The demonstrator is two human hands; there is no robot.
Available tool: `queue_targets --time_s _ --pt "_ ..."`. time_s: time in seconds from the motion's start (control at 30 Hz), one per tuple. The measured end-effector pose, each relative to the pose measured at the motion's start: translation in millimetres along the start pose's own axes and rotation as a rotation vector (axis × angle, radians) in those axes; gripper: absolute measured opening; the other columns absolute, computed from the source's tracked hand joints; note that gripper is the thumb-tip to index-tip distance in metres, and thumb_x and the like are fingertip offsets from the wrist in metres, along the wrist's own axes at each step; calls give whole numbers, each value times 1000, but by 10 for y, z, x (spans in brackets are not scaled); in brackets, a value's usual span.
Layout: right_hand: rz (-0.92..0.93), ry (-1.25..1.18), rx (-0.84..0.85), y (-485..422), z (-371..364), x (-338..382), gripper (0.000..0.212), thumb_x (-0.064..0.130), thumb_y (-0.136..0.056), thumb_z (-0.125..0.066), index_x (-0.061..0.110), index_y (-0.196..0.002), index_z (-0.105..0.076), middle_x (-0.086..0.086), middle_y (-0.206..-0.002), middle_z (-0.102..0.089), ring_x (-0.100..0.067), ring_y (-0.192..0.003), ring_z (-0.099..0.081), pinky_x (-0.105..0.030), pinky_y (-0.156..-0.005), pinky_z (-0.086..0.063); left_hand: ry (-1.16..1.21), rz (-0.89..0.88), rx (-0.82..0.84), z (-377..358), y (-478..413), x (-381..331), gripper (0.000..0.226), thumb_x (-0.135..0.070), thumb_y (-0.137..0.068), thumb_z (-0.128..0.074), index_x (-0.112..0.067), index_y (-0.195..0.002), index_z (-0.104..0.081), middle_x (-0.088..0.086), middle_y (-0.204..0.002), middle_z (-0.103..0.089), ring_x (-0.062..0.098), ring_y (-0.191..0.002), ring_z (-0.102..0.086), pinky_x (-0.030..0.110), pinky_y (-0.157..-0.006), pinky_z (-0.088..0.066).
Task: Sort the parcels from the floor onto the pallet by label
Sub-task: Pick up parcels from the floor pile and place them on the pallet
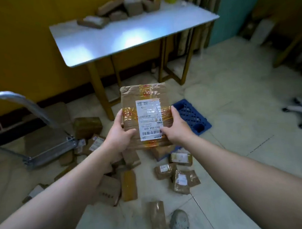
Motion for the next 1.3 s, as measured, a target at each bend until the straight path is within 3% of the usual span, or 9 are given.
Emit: queue_targets --time_s 0.17,0.33,0.4,0.57,0.7,0.8,0.97,1.13,1.3 --pt "86 -38 -112 437 791 349 85 26 -89 -64 39 -150 -6 2 -131 -53 -17 -99 -55 -33 -77 -48 63 -130 61 -74 385 -855 79 -10 -88 -62 -41 -146 -18 0 -115 -61 13 -97 -65 41 -85 -55" --pt "157 -75 -180 693 1491 345 75 24 -90 -64 41 -146 -18 9 -120 -55 -15 -97 -55 -35 -82 -47 47 -202 88 -424 653 -1463 77 -11 -88 -63 -47 -142 -20 -7 -103 -60 8 -83 -66 23 -51 -54" --pt "172 -68 -196 723 1780 246 71 23 -90 -63 42 -143 -21 12 -111 -54 -16 -97 -57 -38 -83 -49 34 -224 87 -661 719 -1674 78 -11 -88 -63 -47 -142 -21 -7 -102 -59 10 -83 -65 21 -50 -53" --pt "215 -26 -198 653 2556 -107 71 24 -90 -62 41 -144 -19 9 -120 -56 -8 -83 -54 -25 -61 -42 42 -240 52 -1387 771 -2103 79 -11 -86 -65 -45 -143 -22 -8 -99 -58 8 -80 -63 15 -45 -49" --pt "208 -7 -173 543 3094 -423 79 26 -91 -61 38 -150 -10 4 -134 -53 -15 -94 -56 -27 -64 -45 59 -225 39 -1971 753 -2355 77 -11 -86 -65 -45 -142 -24 -6 -100 -58 11 -83 -63 18 -47 -51" --pt "201 8 -153 469 3359 -555 81 25 -91 -60 37 -151 -7 1 -136 -51 -14 -89 -55 -29 -65 -46 52 -204 24 -2248 760 -2470 75 -12 -87 -64 -45 -142 -24 -7 -101 -57 11 -85 -63 19 -48 -52" --pt "223 -14 -104 264 3492 -555 83 24 -91 -60 36 -152 -5 0 -144 -45 -20 -106 -56 -39 -85 -52 37 -173 -31 -2330 619 -2616 75 -13 -87 -64 -43 -143 -24 -7 -100 -57 12 -84 -64 21 -48 -52" --pt "216 25 -77 -58 3559 -535 86 26 -92 -61 35 -152 0 -1 -144 -46 -17 -97 -56 -31 -73 -50 20 -161 -25 -2414 275 -2688 75 -15 -87 -64 -42 -144 -22 -4 -105 -57 15 -88 -64 28 -58 -55" --pt "201 85 -76 -535 3812 -416 89 26 -91 -61 33 -152 4 0 -146 -42 -19 -112 -56 -41 -89 -53 76 -172 27 -2590 -305 -2872 74 -16 -88 -63 -41 -144 -23 -2 -105 -59 16 -86 -65 25 -52 -54"
Point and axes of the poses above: each hand's wrist, its own y-axis away from the middle knuckle, its own z-axis out of the back of the hand, x = y × z, the point moved 9 cm from there along -y, towards the middle knuckle
